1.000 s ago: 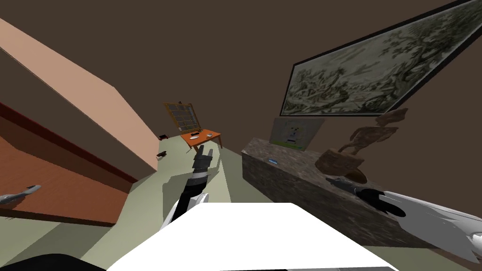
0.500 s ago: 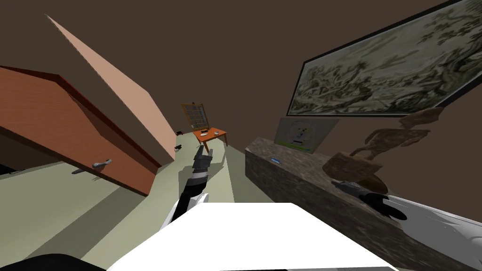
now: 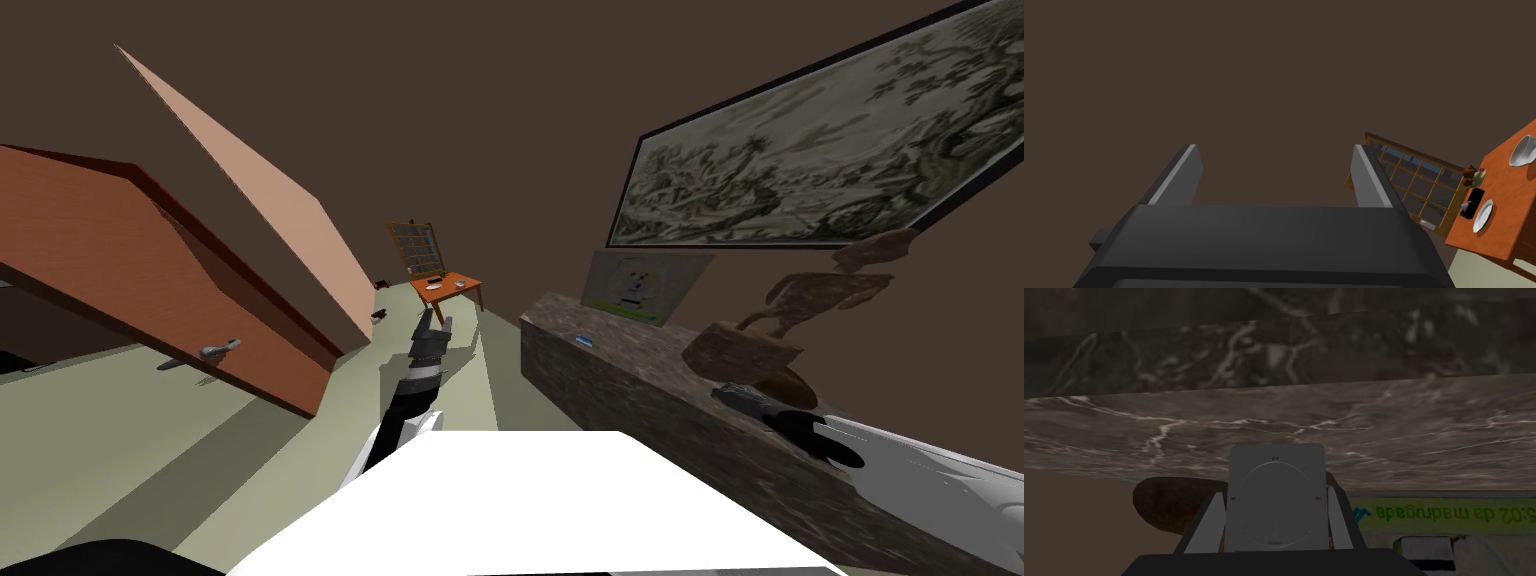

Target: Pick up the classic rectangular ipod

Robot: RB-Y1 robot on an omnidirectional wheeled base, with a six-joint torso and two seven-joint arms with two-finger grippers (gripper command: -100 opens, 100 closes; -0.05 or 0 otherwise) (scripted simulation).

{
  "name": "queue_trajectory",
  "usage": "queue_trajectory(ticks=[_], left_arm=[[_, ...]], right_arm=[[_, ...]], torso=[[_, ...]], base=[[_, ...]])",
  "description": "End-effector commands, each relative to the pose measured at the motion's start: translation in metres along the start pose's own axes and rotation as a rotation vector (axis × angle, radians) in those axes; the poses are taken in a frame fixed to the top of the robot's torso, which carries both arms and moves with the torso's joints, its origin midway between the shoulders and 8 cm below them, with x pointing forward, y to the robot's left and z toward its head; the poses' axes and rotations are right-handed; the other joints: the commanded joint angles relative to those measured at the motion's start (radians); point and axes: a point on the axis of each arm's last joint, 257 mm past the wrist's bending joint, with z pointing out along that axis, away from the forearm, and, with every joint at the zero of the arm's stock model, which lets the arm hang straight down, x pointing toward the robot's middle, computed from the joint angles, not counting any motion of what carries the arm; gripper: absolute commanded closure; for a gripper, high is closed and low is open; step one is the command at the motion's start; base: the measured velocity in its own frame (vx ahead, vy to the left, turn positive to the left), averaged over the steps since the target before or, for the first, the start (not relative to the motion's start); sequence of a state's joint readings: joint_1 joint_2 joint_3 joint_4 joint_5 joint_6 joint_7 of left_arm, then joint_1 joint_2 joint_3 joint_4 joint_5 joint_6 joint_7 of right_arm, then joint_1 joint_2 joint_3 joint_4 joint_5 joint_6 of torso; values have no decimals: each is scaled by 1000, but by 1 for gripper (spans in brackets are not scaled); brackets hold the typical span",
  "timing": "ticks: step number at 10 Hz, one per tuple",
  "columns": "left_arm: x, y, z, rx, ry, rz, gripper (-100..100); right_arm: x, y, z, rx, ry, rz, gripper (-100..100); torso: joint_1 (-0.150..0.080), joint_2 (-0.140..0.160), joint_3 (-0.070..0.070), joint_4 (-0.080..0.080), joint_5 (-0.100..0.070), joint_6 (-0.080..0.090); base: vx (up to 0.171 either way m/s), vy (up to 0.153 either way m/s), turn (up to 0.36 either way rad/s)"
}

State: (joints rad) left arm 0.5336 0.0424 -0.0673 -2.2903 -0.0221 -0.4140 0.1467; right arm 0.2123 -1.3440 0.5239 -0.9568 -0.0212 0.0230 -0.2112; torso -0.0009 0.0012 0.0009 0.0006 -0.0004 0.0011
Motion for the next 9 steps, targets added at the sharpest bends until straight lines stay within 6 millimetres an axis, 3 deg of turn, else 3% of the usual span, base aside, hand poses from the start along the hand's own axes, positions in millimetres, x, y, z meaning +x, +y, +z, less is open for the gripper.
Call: queue_trajectory(ticks=[1, 2, 7, 8, 9], left_arm=[[0, 0, 0, 0, 0, 0, 0], [0, 0, 0, 0, 0, 0, 0], [0, 0, 0, 0, 0, 0, 0], [0, 0, 0, 0, 0, 0, 0], [0, 0, 0, 0, 0, 0, 0]], right_arm=[[0, 0, 0, 0, 0, 0, 0], [-3, 5, -3, -12, -1, -10, 100], [-16, 41, -8, -109, -7, -94, 100], [-16, 34, -8, -91, -6, -79, 100], [-16, 35, -8, -95, -5, -81, 0]], torso=[[0, 0, 0, 0, 0, 0], [0, 0, 0, 0, 0, 0], [5, -6, -4, -1, 1, 1], [6, -7, -4, -1, 2, 1], [3, -5, -3, -1, 1, -1]], base=[[0, 0, 0], [61, 30, -193], [115, 53, -270], [53, 38, -73], [7, 8, 10]])
